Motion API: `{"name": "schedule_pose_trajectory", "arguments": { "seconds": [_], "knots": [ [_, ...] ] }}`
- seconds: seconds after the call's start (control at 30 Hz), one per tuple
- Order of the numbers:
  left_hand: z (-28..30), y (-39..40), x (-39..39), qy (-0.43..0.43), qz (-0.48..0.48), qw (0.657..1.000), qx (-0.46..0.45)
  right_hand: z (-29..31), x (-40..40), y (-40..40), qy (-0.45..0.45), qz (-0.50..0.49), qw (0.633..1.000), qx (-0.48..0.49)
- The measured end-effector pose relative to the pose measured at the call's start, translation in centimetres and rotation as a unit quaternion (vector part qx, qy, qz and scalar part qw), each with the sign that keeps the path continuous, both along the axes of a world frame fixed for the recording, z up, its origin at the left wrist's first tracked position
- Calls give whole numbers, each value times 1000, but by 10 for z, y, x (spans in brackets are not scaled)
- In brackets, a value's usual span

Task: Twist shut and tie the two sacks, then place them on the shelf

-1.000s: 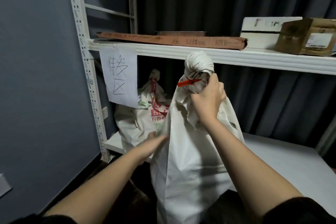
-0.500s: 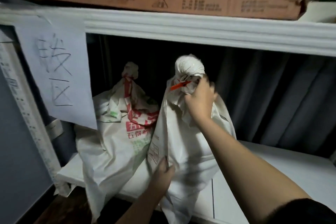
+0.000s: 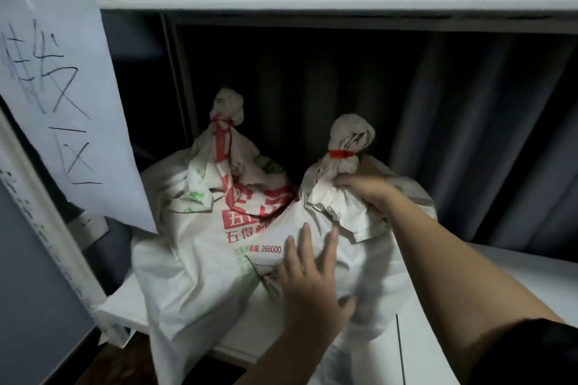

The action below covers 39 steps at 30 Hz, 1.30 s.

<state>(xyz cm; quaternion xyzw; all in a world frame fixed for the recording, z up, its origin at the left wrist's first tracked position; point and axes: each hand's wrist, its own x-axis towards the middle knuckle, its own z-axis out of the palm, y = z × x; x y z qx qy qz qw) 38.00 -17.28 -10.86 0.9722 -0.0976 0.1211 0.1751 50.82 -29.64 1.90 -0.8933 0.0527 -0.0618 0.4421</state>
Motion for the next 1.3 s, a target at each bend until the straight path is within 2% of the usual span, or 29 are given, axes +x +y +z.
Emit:
{"name": "schedule_pose_trajectory", "arguments": {
  "seconds": [0.07, 0.1, 0.17, 0.2, 0.27, 0.33, 0.4, 0.47, 0.57, 0.77, 0.9, 1.13, 1.3],
  "knots": [
    [5, -1, 5, -6, -34, 998, 49, 0, -3, 2, -25, -7, 999, -41],
    [6, -2, 8, 2, -34, 997, 62, 1, -12, 4, -43, -7, 992, -115],
    [7, -2, 15, 11, -21, 997, 71, 4, -35, 2, -115, -38, 967, -222],
    [8, -1, 18, 12, -11, 997, 71, 4, -51, -4, -153, -67, 960, -226],
    [7, 3, 23, 13, -4, 997, 77, -12, -76, -28, -163, -161, 961, -154],
    [6, 5, 24, 24, -5, 997, 78, -43, -92, -53, -78, -234, 969, 8],
    [4, 6, 27, 31, 5, 997, 73, -73, -97, -62, -4, -203, 975, 89],
    [7, 6, 26, 30, 9, 998, 57, -90, -89, -57, 1, -153, 982, 115],
    [7, 14, 35, 15, 19, 999, 28, -95, -62, -38, 19, -143, 974, 173],
    [-2, 52, 68, -4, 53, 996, 70, -98, -21, -4, 48, -142, 971, 186],
    [2, 52, 73, -9, 36, 998, 60, -98, -17, -6, 67, -130, 967, 209],
    [30, 55, 39, 83, -24, 996, 14, -89, -39, -31, 118, -113, 975, 150],
    [63, 73, -2, 222, -19, 973, -53, -77, -88, -35, 131, -78, 986, 65]
  ]
}}
